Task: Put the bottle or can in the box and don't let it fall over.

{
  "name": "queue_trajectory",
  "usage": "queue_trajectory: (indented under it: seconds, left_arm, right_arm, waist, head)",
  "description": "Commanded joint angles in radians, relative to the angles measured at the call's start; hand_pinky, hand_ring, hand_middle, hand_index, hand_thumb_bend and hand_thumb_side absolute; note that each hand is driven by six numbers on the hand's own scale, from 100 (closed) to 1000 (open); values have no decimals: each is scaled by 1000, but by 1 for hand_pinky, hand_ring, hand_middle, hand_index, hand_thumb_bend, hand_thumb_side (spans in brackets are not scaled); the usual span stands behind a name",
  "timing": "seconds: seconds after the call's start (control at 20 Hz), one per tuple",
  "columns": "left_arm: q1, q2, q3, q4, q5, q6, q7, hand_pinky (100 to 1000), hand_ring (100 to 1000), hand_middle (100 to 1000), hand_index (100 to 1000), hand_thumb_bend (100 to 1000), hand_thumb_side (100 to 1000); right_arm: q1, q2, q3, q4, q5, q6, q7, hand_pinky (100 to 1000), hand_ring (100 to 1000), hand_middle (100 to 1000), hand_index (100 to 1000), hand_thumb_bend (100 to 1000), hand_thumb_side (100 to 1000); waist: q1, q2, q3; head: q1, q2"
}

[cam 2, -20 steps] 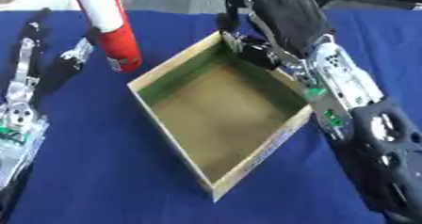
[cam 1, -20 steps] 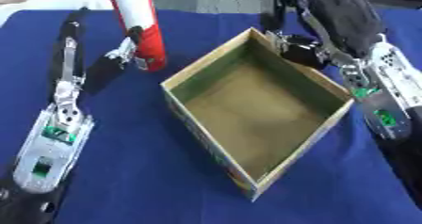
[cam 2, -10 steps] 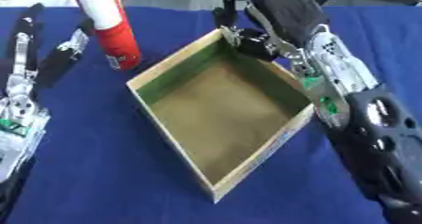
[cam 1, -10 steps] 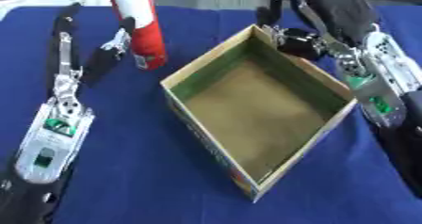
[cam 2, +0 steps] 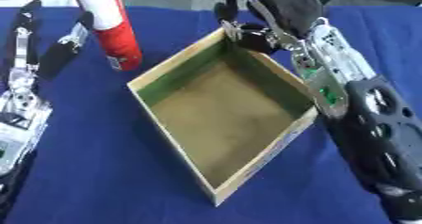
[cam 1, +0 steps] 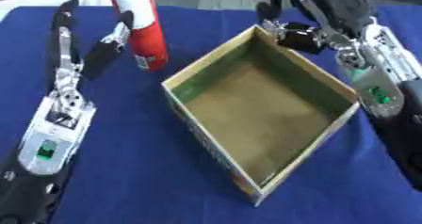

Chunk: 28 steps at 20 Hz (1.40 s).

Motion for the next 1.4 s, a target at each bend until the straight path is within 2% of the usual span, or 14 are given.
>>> queue_trajectory:
  seconds: [0.05, 0.2, 0.35, 0.6, 0.85, 0.9, 0.95, 1.0, 1.05, 1.1, 1.15, 1.2, 1.3, 1.4]
  left_arm:
    - [-28, 29, 10, 11, 9, -8, 7, 1000, 974, 1000, 972, 550, 532]
    - [-38, 32, 9, 30, 13, -14, 5, 1000, 973, 1000, 971, 543, 529]
    - [-46, 32, 10, 39, 26, -25, -3, 1000, 974, 1000, 968, 491, 528]
    - [-51, 35, 8, 41, 56, -56, -49, 1000, 980, 1000, 969, 457, 533]
    - [-58, 38, 5, 42, 61, -67, -77, 1000, 979, 1000, 953, 515, 494]
    - [-60, 37, 3, 42, 61, -68, -81, 1000, 980, 1000, 954, 547, 509]
    - [-61, 36, 2, 43, 60, -69, -85, 1000, 981, 1000, 954, 548, 512]
    - [-63, 35, 0, 42, 59, -71, -88, 1000, 982, 1000, 954, 566, 513]
    - [-63, 35, -1, 40, 57, -72, -90, 1000, 982, 1000, 954, 566, 513]
    - [-64, 35, -1, 39, 54, -72, -91, 1000, 984, 1000, 955, 605, 574]
    - [-65, 34, 0, 39, 50, -71, -91, 1000, 984, 1000, 955, 605, 574]
    - [-66, 33, 0, 38, 48, -70, -90, 1000, 985, 1000, 953, 618, 596]
    - [-69, 32, -2, 34, 42, -69, -90, 1000, 986, 1000, 954, 649, 594]
    - [-71, 31, -2, 34, 34, -64, -89, 1000, 987, 1000, 954, 656, 644]
  right_arm:
    - [-32, -23, -13, 18, -10, -15, -11, 598, 295, 858, 372, 100, 100]
    - [-47, -32, -14, 42, -38, -44, -16, 596, 300, 856, 371, 100, 100]
    - [-60, -40, -19, 58, -74, -69, -11, 596, 298, 842, 369, 100, 100]
    - [-59, -48, -24, 39, -94, -60, -6, 598, 296, 837, 366, 100, 100]
    - [-57, -53, -32, 20, -116, -42, 0, 597, 278, 808, 357, 100, 100]
    - [-57, -53, -35, 15, -119, -36, -2, 588, 251, 761, 347, 100, 100]
    - [-57, -54, -37, 10, -119, -30, -2, 588, 249, 754, 346, 100, 100]
    - [-59, -56, -38, 5, -116, -25, -2, 584, 231, 689, 336, 100, 100]
    - [-60, -57, -39, 1, -112, -22, -1, 584, 231, 689, 336, 100, 100]
    - [-61, -59, -40, -3, -106, -20, 0, 577, 212, 634, 327, 100, 100]
    - [-62, -59, -41, -5, -99, -18, 0, 577, 212, 634, 327, 100, 100]
    - [-62, -59, -43, -9, -92, -15, -3, 570, 204, 597, 317, 100, 100]
    - [-58, -59, -43, -21, -70, -9, -17, 565, 197, 576, 309, 100, 100]
    - [-51, -57, -42, -27, -47, 2, -34, 567, 197, 574, 307, 100, 100]
  waist:
    - [-1, -18, 3]
    - [-3, -15, 3]
    - [-4, -13, 2]
    - [-3, -11, 2]
    - [-4, -12, -2]
    - [-4, -12, -4]
    - [-4, -12, -5]
    - [-5, -12, -7]
    - [-5, -12, -9]
    - [-4, -12, -11]
    - [-4, -13, -12]
    - [-4, -13, -13]
    - [-3, -13, -14]
    - [-3, -14, -15]
  head:
    - [5, -14]
    - [8, -16]
    - [10, -18]
    - [9, -19]
    - [11, -22]
    - [12, -24]
    - [13, -25]
    - [13, -25]
    - [14, -25]
    - [13, -26]
    - [13, -26]
    - [14, -28]
    - [14, -30]
    - [14, -32]
